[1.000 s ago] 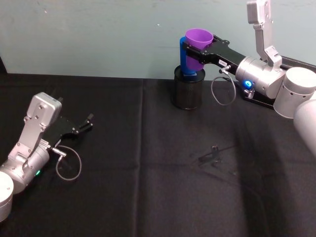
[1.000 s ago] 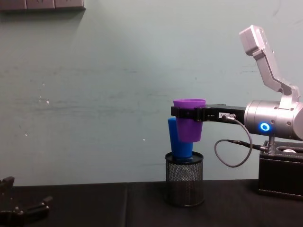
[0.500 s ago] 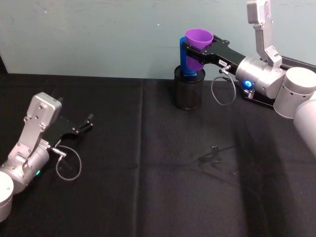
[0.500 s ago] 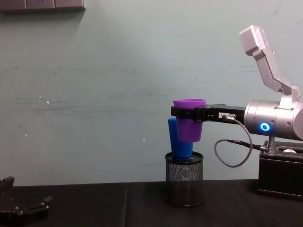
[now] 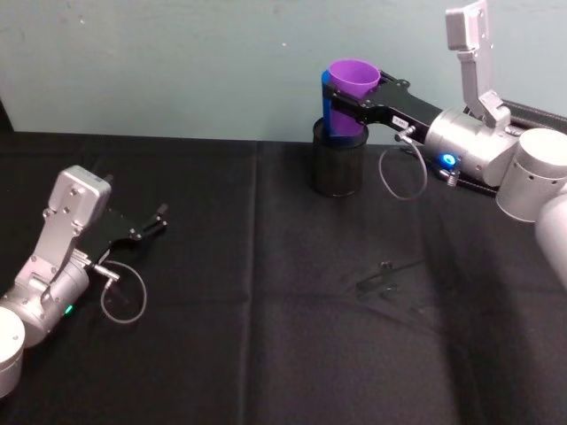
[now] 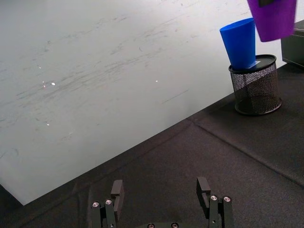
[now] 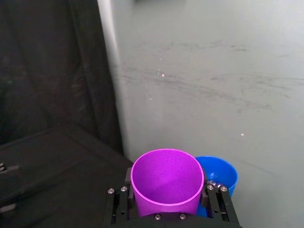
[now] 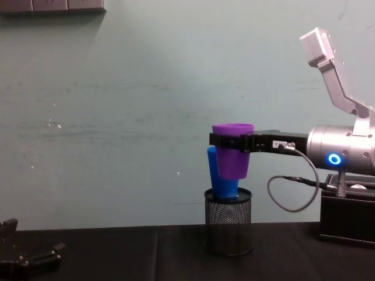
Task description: Pick up one cup with a gripper and tap it against the other cup.
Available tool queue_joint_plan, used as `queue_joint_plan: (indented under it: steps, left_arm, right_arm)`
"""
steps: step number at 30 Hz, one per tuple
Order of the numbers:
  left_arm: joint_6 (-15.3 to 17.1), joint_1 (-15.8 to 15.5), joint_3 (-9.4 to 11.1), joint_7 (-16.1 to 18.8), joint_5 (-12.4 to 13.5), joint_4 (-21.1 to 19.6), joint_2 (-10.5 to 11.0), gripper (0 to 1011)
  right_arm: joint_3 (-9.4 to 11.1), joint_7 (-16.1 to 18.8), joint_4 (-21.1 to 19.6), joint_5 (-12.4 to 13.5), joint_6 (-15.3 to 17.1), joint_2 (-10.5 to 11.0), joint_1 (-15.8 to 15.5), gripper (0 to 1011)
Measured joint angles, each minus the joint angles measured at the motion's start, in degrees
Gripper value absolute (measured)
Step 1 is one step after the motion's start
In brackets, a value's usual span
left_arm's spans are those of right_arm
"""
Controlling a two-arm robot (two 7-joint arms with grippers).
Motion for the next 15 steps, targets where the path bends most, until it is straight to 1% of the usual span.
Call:
queue_joint_plan:
  steps: [1, 2, 5, 8, 11, 13, 14, 15]
  left_arm:
    - [0.0, 0.0, 0.0, 0.0, 0.0, 0.0, 0.0, 1005]
    - [0.0, 0.0, 0.0, 0.0, 0.0, 0.0, 0.0, 1005]
    - [0.0, 0.0, 0.0, 0.0, 0.0, 0.0, 0.0, 1005]
    - [0.0, 0.0, 0.0, 0.0, 0.0, 0.0, 0.0, 1005]
    - [0.0, 0.0, 0.0, 0.0, 0.0, 0.0, 0.0, 1005]
    - [0.0, 0.0, 0.0, 0.0, 0.0, 0.0, 0.0, 1004]
    - [0.0, 0.0, 0.0, 0.0, 0.0, 0.0, 0.0, 1005]
    - [0.0, 0.0, 0.0, 0.0, 0.0, 0.0, 0.0, 1005]
  right_arm:
    - [-0.1, 0.1, -0.9, 0.1, 0.5, 0.3, -0.5, 741]
    - [-0.3, 0.2, -2.8, 0.4, 1.3, 0.9, -1.6, 741]
    - [-0.3, 0.2, -5.6, 1.0, 2.4, 1.8, -3.2, 741]
    - [-0.4, 0.5, -10.9, 2.2, 4.4, 3.5, -6.2, 741]
    - [-0.4, 0.8, -14.1, 2.7, 5.7, 4.8, -7.8, 741]
    - [-0.6, 1.1, -17.1, 3.2, 7.1, 6.0, -9.2, 741]
    - [-0.8, 1.4, -19.4, 3.6, 8.1, 6.9, -10.1, 741]
    - [-0.8, 1.4, -19.4, 3.6, 8.1, 6.9, -10.1, 741]
